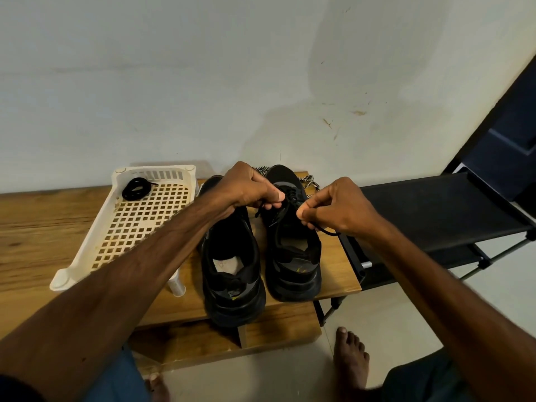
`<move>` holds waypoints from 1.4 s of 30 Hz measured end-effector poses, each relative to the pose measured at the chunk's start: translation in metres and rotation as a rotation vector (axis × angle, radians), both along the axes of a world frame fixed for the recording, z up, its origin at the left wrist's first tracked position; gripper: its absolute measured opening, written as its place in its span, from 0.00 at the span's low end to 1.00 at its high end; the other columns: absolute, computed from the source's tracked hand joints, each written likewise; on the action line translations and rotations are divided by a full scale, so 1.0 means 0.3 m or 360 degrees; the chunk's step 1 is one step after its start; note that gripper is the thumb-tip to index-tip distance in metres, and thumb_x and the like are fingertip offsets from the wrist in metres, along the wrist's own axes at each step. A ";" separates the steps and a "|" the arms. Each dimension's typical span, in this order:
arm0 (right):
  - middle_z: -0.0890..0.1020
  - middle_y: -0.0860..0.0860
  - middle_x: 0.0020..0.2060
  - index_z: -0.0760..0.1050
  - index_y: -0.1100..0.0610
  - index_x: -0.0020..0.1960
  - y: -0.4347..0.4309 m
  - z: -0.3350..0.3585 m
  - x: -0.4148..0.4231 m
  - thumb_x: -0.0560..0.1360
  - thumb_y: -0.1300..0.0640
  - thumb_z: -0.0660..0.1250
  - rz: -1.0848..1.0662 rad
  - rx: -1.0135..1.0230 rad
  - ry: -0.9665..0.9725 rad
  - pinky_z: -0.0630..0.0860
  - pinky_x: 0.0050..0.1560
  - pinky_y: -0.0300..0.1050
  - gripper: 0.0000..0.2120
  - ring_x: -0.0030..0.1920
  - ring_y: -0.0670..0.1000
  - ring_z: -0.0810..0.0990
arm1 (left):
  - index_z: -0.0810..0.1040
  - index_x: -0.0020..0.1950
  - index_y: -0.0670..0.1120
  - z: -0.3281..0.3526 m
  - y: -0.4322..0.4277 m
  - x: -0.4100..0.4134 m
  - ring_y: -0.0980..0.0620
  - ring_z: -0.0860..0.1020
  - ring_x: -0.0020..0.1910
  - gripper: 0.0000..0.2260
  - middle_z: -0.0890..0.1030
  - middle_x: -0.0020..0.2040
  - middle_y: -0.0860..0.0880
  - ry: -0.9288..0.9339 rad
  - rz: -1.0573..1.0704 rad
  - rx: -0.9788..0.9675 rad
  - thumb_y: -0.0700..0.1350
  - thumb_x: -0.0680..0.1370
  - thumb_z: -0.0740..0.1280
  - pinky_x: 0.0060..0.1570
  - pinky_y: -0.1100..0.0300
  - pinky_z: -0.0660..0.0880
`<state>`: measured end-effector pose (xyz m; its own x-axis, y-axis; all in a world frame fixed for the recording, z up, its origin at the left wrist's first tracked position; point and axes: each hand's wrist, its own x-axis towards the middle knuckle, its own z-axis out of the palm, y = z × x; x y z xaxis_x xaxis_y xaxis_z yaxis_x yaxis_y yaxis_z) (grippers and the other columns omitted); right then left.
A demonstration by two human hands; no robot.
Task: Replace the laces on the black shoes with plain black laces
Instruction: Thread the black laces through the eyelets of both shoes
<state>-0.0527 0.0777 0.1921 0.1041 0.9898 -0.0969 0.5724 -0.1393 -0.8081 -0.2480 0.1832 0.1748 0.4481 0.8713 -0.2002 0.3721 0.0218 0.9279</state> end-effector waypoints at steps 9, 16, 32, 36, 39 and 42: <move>0.87 0.54 0.37 0.87 0.60 0.46 -0.024 -0.013 0.008 0.75 0.64 0.75 0.0011 0.0012 0.0081 0.84 0.41 0.42 0.02 0.37 0.50 0.87 | 0.88 0.48 0.43 -0.005 -0.009 -0.011 0.52 0.86 0.40 0.06 0.87 0.39 0.50 0.0162 -0.0058 0.0335 0.44 0.73 0.78 0.38 0.68 0.79; 0.87 0.51 0.42 0.84 0.57 0.56 -0.037 -0.017 0.022 0.74 0.60 0.77 -0.0022 0.0183 -0.0055 0.84 0.50 0.45 0.10 0.44 0.49 0.86 | 0.87 0.52 0.51 -0.010 -0.042 -0.060 0.69 0.80 0.36 0.07 0.84 0.39 0.59 0.0513 -0.0144 0.0795 0.45 0.74 0.77 0.40 0.73 0.72; 0.87 0.47 0.40 0.88 0.53 0.46 0.054 0.025 0.054 0.71 0.51 0.80 -0.0216 0.0369 -0.0523 0.81 0.43 0.42 0.07 0.43 0.44 0.83 | 0.86 0.60 0.50 -0.009 -0.038 -0.036 0.59 0.82 0.46 0.17 0.87 0.51 0.52 0.0807 -0.0304 0.0958 0.46 0.71 0.80 0.54 0.57 0.81; 0.84 0.46 0.39 0.87 0.51 0.43 0.126 0.047 0.032 0.67 0.41 0.81 -0.0307 0.0325 -0.0745 0.72 0.35 0.39 0.14 0.40 0.45 0.80 | 0.87 0.50 0.50 -0.011 -0.009 -0.016 0.56 0.83 0.44 0.11 0.86 0.45 0.52 0.0951 -0.0309 0.0985 0.47 0.69 0.81 0.49 0.56 0.81; 0.84 0.47 0.38 0.87 0.52 0.42 0.160 0.044 0.014 0.66 0.42 0.81 -0.0240 0.0172 -0.0725 0.75 0.36 0.42 0.14 0.38 0.44 0.79 | 0.85 0.42 0.50 -0.004 0.008 -0.007 0.56 0.82 0.39 0.05 0.84 0.39 0.54 0.1005 -0.0357 0.1008 0.46 0.70 0.79 0.42 0.58 0.78; 0.87 0.50 0.39 0.87 0.55 0.43 0.165 0.035 0.015 0.70 0.57 0.81 -0.0101 0.0141 -0.0432 0.80 0.39 0.40 0.05 0.43 0.48 0.85 | 0.82 0.41 0.51 0.006 0.019 -0.012 0.56 0.80 0.37 0.04 0.82 0.36 0.55 0.0973 -0.0362 0.1041 0.45 0.69 0.75 0.39 0.60 0.74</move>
<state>-0.0484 0.1272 0.2026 0.1766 0.9838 0.0297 0.7619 -0.1175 -0.6370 -0.2515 0.1888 0.1767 0.6006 0.7985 0.0425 0.7328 -0.5709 0.3704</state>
